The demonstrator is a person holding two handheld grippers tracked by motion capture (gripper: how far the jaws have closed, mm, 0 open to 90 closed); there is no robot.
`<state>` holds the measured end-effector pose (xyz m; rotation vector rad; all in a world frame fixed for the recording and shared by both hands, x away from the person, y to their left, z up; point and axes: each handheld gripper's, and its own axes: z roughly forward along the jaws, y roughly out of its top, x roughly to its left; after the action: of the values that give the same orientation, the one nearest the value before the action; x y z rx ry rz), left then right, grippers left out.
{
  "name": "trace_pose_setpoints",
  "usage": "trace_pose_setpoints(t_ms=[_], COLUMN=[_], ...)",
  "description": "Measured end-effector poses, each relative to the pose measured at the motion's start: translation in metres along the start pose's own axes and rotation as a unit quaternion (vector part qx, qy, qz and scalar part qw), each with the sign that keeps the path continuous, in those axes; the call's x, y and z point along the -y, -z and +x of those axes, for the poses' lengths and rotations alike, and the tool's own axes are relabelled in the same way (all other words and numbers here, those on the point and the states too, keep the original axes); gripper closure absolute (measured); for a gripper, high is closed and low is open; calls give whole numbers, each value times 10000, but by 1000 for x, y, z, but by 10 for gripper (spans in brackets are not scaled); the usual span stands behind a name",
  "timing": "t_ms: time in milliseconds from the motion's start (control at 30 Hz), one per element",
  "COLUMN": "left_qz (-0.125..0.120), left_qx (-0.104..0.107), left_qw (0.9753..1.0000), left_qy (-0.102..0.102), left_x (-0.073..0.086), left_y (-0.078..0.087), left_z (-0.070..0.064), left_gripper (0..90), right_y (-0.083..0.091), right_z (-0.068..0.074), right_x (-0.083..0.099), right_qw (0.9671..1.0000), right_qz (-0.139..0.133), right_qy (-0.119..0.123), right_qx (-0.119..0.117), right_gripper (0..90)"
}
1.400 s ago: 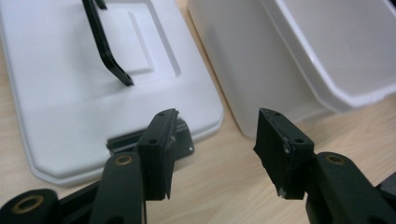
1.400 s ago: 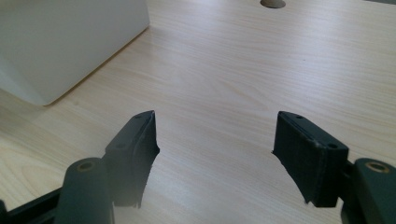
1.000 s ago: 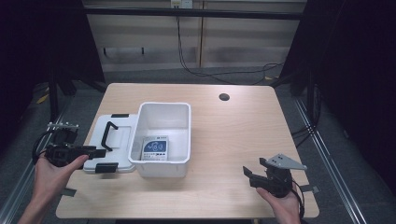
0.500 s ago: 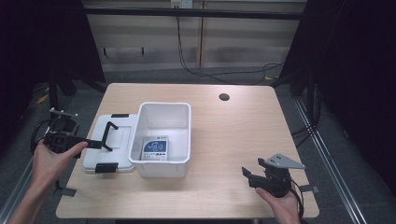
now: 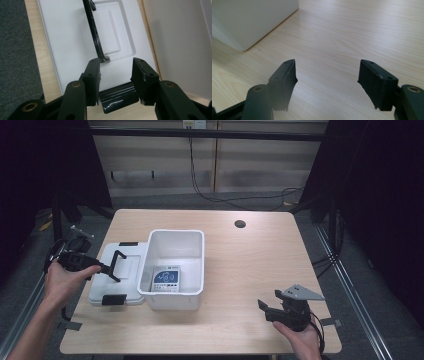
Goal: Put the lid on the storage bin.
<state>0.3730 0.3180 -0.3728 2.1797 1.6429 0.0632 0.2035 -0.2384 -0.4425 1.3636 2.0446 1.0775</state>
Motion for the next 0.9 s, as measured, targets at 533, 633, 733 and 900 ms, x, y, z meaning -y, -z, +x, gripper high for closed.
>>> trace_pose_setpoints(t_ms=[533,633,733,900], left_qz=[380,465,570,759], left_qx=[-373,-350,-465,-665], left_qw=[9975,9967,9957,9928], left_qy=[470,570,561,638], left_x=[-32,-36,-42,-52], left_y=[-21,-24,-28,-35], left_z=[0,1,0,-3], left_gripper=[545,517,528,536], right_y=[-2,-1,-1,-3], right_z=[0,0,0,0], right_x=[0,0,0,0], right_qw=[10000,10000,10000,10000], right_qz=[22,34,34,54], right_qy=[49,52,52,43], right_qx=[-16,-24,-35,-67], right_gripper=[270,268,263,263])
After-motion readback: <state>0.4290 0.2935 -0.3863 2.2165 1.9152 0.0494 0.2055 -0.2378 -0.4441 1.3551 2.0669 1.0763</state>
